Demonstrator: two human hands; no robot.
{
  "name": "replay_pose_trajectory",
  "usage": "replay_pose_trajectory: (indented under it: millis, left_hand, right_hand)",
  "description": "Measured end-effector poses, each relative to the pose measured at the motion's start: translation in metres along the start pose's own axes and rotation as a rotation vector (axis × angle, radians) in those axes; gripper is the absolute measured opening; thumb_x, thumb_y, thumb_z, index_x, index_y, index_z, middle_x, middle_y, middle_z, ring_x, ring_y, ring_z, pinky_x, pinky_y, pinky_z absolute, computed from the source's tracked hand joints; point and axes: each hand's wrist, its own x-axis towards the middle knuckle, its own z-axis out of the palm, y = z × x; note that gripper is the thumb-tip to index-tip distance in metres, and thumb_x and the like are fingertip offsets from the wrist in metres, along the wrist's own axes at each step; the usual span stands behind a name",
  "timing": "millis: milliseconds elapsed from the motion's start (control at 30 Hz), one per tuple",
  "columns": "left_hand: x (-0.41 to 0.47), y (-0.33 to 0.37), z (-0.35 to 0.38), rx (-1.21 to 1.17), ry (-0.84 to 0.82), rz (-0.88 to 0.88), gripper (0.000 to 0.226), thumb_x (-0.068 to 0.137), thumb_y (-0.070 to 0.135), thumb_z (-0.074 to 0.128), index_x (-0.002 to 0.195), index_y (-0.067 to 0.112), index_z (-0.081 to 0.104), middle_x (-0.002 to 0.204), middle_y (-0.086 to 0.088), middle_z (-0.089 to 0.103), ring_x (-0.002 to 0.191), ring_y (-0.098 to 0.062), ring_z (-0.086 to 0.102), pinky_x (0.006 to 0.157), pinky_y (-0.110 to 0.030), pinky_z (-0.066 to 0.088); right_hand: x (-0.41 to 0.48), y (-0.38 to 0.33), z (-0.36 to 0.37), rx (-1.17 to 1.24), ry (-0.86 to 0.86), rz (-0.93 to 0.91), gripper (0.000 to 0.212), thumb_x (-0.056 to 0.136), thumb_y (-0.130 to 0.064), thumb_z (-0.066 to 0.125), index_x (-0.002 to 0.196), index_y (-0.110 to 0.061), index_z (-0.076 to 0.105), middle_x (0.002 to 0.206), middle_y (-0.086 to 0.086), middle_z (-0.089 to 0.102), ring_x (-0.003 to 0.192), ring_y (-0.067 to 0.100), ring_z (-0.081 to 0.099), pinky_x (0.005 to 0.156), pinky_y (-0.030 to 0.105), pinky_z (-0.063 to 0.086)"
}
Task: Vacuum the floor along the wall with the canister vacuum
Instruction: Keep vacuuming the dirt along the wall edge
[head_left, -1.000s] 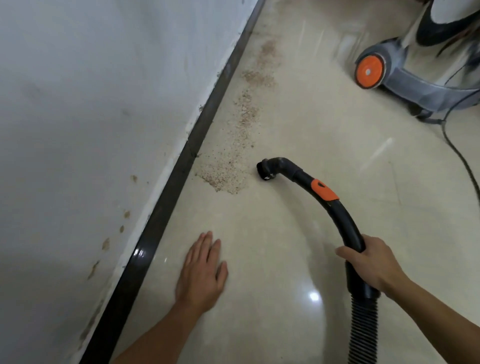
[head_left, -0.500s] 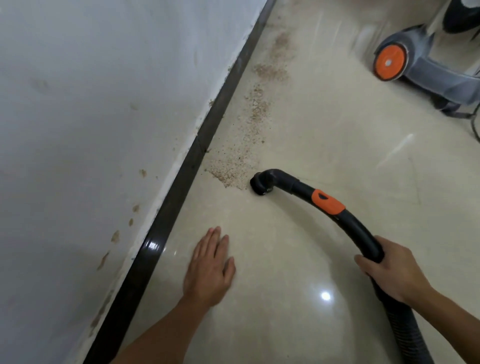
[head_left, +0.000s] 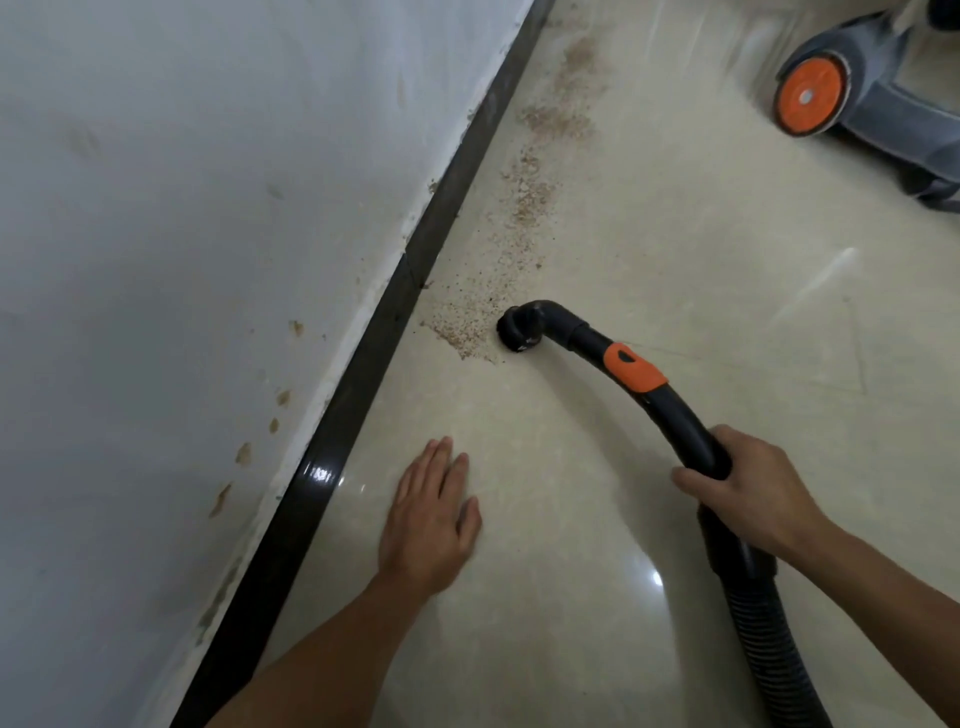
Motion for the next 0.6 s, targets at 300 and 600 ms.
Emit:
replay_pose_trajectory:
  millis: [300, 600]
  left_hand:
    - [0.000, 0.001, 0.000, 0.014, -0.016, -0.009, 0.057, 0.095, 0.042, 0.033, 0.144, 0.012, 0.042, 0.155, -0.011, 0.031, 0.146, -0.023, 0.022, 0.117, -0.040, 0.024]
    - [0.000, 0.002, -0.003, 0.018, -0.015, -0.002, 0.056, 0.093, 0.039, 0.037, 0.141, 0.011, 0.047, 0.153, -0.012, 0.035, 0.144, -0.024, 0.026, 0.117, -0.038, 0.023]
  right_hand:
    - [-0.022, 0.000, 0.025, -0.007, -0.048, -0.009, 0.025, 0.080, -0.016, 0.074, 0.091, -0.023, 0.052, 0.058, -0.001, 0.065, 0.053, 0.016, 0.064, 0.054, 0.039, 0.053]
    - [0.034, -0.040, 0.034, 0.000, 0.030, 0.057, 0.026, 0.081, -0.021, 0.069, 0.097, -0.015, 0.049, 0.074, 0.009, 0.063, 0.064, 0.029, 0.064, 0.058, 0.038, 0.053]
